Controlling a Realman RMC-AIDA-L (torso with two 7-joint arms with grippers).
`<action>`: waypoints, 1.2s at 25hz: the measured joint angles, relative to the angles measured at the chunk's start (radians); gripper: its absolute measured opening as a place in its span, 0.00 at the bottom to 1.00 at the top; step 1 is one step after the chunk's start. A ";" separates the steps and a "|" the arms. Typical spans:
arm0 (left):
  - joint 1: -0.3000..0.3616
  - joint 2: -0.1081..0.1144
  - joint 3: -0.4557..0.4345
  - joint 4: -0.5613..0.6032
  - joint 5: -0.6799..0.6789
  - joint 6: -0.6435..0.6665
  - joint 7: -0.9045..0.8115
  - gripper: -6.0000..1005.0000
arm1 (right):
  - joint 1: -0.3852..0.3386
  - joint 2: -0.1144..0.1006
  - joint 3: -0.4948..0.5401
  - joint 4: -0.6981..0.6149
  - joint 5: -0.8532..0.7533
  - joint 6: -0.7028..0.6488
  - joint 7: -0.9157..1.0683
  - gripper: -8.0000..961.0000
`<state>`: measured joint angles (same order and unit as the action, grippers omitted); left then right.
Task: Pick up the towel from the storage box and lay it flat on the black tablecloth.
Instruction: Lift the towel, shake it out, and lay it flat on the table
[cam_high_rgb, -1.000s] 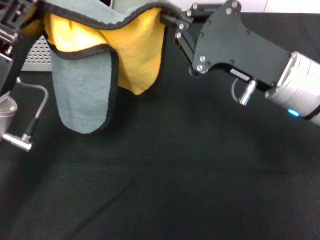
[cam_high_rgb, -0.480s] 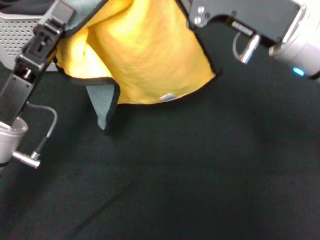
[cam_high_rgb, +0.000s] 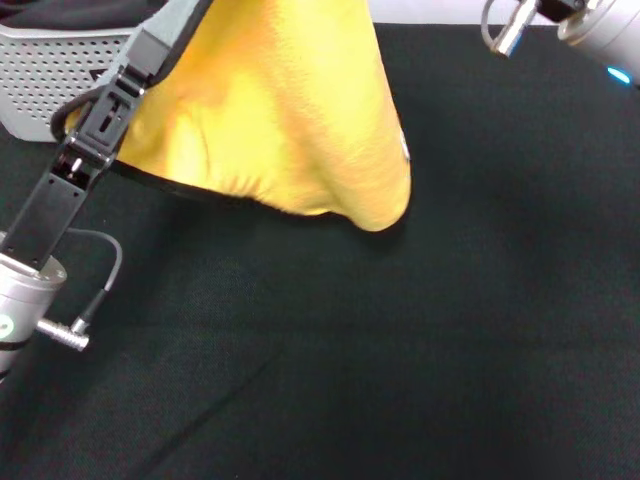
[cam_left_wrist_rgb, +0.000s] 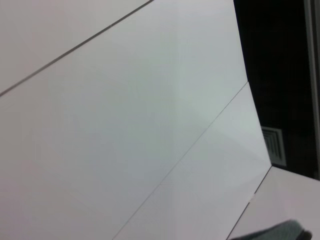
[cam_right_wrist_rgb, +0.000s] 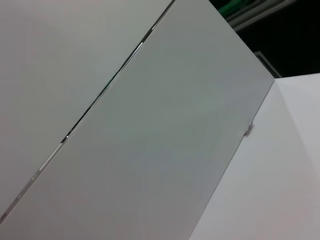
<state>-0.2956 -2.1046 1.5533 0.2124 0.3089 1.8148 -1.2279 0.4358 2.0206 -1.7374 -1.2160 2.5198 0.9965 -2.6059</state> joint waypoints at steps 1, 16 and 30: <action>0.000 0.000 0.000 -0.005 0.000 0.000 0.006 0.10 | 0.002 -0.001 0.002 -0.002 0.000 -0.001 0.000 0.01; 0.017 0.003 -0.004 -0.075 -0.008 -0.005 0.077 0.42 | 0.010 -0.002 0.043 -0.037 -0.042 -0.019 0.021 0.02; 0.091 0.008 -0.010 -0.098 -0.015 -0.005 0.147 0.49 | -0.006 -0.001 0.078 -0.073 -0.091 -0.030 0.050 0.02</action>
<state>-0.2042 -2.0969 1.5431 0.1140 0.2943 1.8099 -1.0808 0.4299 2.0197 -1.6591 -1.2893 2.4285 0.9666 -2.5562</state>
